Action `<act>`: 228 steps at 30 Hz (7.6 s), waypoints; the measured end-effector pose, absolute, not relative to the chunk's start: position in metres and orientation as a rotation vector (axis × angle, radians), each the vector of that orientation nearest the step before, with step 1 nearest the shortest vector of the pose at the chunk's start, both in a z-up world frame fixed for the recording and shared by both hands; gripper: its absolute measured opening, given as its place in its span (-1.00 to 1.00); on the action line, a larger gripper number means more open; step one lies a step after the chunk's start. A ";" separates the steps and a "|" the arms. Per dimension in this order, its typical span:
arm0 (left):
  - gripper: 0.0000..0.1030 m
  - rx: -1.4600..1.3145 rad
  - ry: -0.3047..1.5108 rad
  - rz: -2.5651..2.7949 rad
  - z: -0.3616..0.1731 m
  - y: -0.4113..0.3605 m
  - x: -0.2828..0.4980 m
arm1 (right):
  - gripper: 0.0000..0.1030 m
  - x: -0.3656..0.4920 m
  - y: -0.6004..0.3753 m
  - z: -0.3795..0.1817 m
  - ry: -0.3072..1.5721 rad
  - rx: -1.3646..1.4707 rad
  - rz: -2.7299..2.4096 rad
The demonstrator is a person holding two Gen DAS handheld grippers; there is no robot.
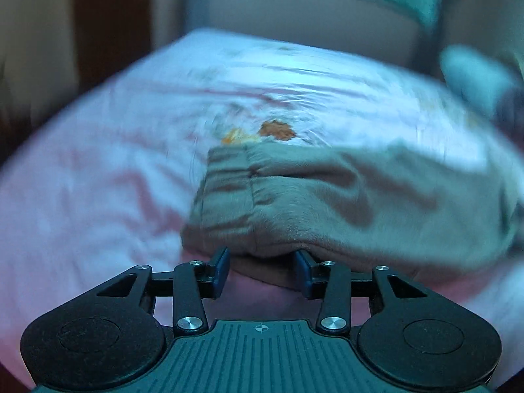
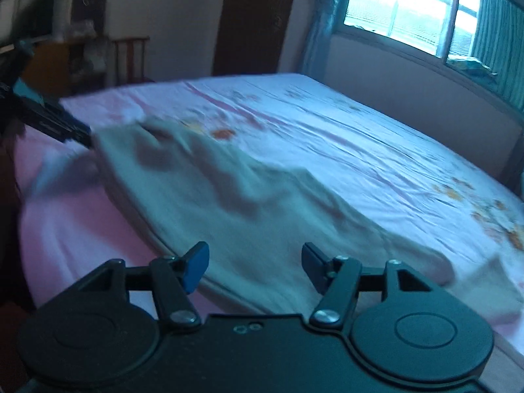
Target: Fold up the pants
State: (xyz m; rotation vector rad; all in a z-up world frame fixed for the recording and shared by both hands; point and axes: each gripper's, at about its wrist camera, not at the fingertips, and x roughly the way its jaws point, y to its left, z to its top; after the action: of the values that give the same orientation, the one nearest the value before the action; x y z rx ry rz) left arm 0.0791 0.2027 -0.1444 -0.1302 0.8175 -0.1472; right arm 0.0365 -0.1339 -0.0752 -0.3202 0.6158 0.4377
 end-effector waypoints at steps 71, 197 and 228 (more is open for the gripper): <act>0.40 -0.541 1.008 -0.312 -0.160 0.032 0.111 | 0.05 0.060 -0.223 -0.080 0.699 -0.081 0.100; 0.18 -0.225 0.695 -0.061 -0.138 0.113 0.129 | -1.00 0.230 -0.421 -0.084 0.814 0.292 -0.447; 0.18 -0.158 0.855 -0.054 -0.166 0.071 0.107 | -0.02 -0.066 -0.516 -0.131 0.407 0.906 -0.633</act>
State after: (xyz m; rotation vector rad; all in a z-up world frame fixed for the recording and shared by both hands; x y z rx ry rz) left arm 0.1068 0.0707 -0.1662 -0.1578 0.8545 -0.0544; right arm -0.0655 -0.5157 -0.1312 0.9056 0.4072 -0.6332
